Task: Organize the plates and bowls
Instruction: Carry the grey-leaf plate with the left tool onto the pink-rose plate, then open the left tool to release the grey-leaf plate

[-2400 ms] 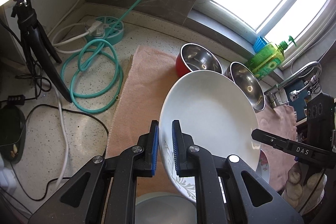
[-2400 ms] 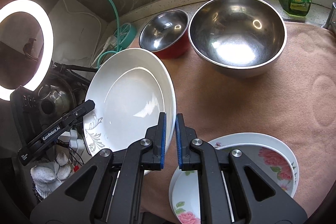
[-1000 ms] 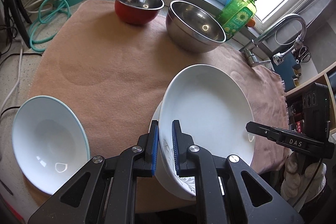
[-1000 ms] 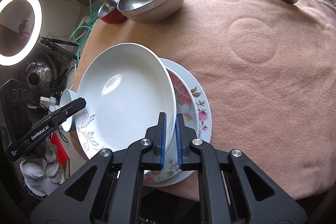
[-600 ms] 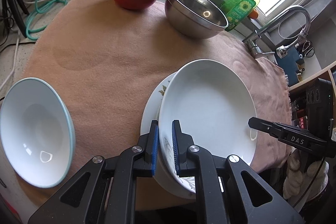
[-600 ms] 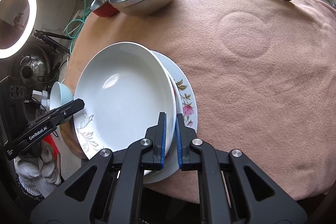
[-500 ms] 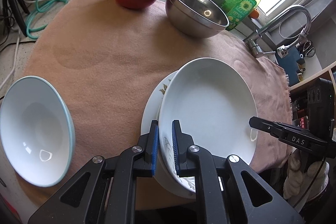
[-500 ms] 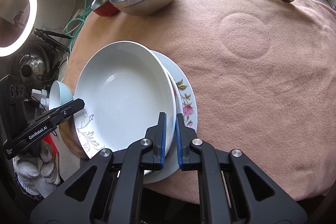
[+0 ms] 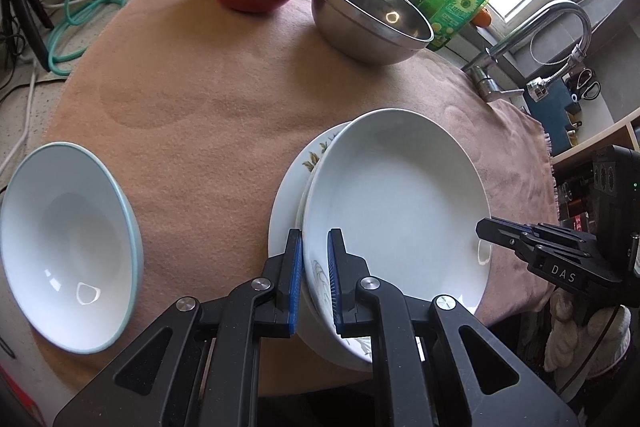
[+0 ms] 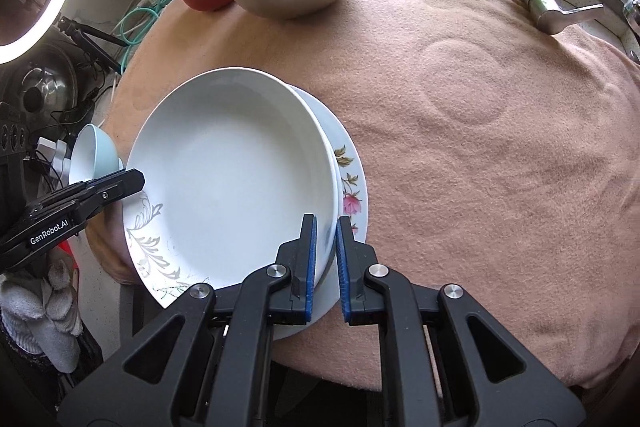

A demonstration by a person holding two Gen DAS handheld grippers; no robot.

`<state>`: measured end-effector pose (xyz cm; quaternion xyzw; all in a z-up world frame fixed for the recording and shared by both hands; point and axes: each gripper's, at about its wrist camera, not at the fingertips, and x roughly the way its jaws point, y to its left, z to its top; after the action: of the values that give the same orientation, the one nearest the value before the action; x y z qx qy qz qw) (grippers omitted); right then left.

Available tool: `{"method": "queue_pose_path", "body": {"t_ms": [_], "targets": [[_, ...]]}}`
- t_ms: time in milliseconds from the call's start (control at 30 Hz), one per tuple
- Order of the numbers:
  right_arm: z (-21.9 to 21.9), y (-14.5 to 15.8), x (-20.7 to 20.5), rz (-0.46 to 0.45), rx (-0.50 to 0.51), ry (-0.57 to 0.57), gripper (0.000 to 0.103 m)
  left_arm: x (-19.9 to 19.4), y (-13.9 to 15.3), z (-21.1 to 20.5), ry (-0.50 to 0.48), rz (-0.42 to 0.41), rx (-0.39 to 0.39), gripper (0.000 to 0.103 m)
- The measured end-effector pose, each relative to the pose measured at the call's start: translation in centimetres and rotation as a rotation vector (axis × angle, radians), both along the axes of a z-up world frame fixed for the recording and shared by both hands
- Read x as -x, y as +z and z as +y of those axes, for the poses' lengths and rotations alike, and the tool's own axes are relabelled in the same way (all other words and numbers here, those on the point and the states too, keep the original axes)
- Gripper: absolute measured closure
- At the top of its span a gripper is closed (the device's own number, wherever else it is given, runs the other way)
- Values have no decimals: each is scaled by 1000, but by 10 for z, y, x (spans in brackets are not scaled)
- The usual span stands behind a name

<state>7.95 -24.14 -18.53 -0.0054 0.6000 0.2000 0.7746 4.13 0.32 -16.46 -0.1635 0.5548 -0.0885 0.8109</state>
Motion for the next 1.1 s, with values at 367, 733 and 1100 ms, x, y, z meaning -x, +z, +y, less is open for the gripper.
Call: {"method": "queue_pose_path", "body": {"t_ms": [367, 733, 1100], "targets": [[-5, -1, 2, 12, -20, -21, 91, -1, 0, -2, -6, -6, -15, 92], [-9, 0, 0, 15, -55, -33, 91, 2, 7, -1, -10, -21, -21, 92], [-31, 26, -13, -76, -140, -99, 61, -11, 31, 8, 20, -78, 1, 73]]}}
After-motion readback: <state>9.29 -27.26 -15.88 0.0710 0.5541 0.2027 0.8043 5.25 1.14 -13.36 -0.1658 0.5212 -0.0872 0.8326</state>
